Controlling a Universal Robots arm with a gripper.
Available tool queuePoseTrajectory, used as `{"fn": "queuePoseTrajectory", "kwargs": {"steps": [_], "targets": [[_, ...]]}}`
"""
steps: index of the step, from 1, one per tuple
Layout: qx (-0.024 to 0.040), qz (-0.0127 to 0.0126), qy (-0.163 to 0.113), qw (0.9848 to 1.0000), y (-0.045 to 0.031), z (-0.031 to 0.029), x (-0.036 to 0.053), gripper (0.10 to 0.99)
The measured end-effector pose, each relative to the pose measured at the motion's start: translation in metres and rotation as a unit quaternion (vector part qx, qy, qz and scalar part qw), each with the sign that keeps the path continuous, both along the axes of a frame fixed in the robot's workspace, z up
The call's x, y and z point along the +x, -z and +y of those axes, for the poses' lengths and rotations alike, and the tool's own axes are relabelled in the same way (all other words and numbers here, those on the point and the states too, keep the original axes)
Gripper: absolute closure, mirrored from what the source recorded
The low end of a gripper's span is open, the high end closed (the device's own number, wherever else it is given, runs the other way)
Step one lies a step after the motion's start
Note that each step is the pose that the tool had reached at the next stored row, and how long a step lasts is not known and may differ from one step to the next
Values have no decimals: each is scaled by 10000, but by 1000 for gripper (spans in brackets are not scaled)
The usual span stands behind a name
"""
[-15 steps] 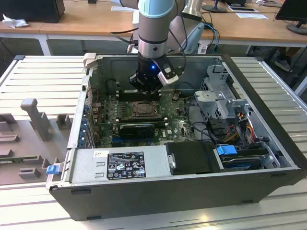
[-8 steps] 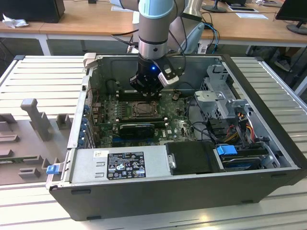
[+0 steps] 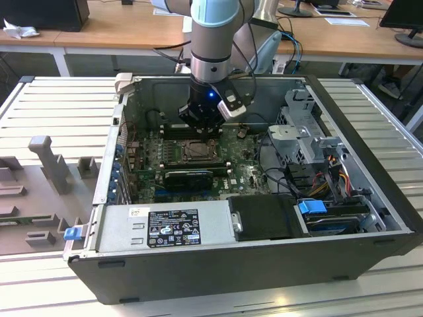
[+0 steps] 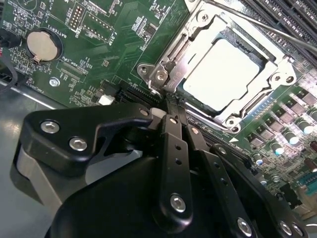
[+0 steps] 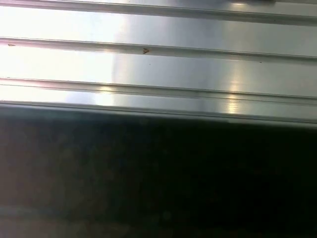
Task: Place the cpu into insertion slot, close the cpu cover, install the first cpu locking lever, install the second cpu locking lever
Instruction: 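Install the first cpu locking lever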
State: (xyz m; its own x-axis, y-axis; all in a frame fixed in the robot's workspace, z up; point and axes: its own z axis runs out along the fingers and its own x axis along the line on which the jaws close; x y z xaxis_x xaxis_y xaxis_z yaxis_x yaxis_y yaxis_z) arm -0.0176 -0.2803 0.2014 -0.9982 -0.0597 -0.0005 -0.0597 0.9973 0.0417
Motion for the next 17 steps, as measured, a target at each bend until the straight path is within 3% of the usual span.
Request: {"fn": "queuePoseTrajectory", "kwargs": {"steps": [4,7,17], "targets": [[-1,2,0,10000,-76,0,0,980],[-2,3,0,10000,-212,0,0,980],[-2,2,-1,10000,-218,-36,0,980]]}}
